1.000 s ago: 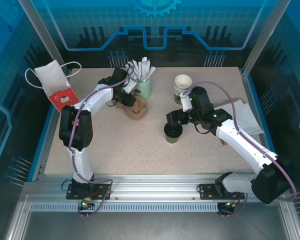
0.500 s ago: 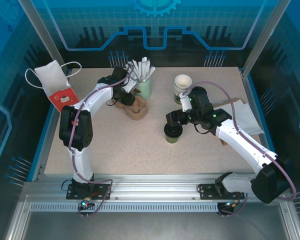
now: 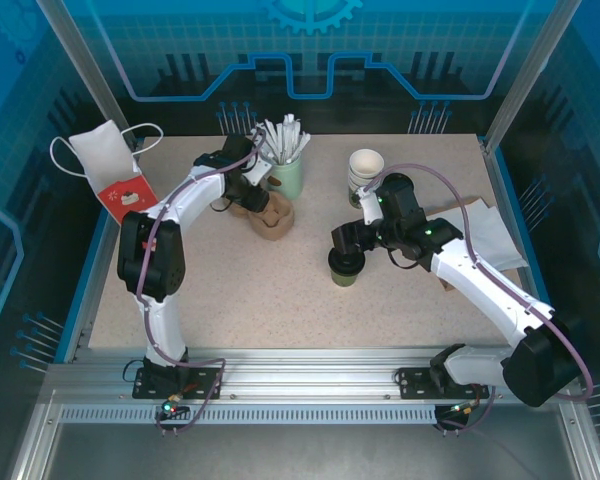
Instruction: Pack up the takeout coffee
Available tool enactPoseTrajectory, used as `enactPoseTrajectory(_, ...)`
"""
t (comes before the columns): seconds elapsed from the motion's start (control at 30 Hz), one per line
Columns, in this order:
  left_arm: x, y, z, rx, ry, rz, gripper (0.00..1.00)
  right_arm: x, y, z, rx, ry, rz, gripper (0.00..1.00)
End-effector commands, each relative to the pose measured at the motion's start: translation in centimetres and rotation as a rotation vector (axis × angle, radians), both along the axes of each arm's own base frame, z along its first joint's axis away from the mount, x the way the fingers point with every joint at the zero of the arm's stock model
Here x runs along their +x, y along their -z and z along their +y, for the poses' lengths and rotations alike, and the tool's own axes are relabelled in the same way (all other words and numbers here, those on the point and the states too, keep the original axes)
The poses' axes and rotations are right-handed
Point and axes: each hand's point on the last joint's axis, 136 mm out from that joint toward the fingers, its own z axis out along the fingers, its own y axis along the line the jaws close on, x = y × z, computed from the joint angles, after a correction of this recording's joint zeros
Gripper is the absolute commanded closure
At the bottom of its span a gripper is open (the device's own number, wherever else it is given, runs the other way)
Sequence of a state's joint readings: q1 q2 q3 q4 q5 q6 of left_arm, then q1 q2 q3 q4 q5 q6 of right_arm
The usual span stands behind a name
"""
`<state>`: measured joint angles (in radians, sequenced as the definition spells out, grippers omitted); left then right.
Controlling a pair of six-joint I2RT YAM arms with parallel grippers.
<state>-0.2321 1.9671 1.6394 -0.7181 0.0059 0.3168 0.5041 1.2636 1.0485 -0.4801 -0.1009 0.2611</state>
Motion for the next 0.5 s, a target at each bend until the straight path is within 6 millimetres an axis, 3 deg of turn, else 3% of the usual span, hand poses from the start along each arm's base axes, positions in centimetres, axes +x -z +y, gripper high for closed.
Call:
enactPoseTrajectory(0.0,-0.10,-1.71,0.48,-0.011,-0.002,-0.007,0.53,-0.46,0.69,0.31,-0.010,-0.008,0.027,0.20)
enactPoseTrajectory(0.47,-0.15,-1.17,0.42,-0.011,0.003,0.024,0.52,-0.69,0.83,0.42,-0.010,-0.010,0.029,0.20)
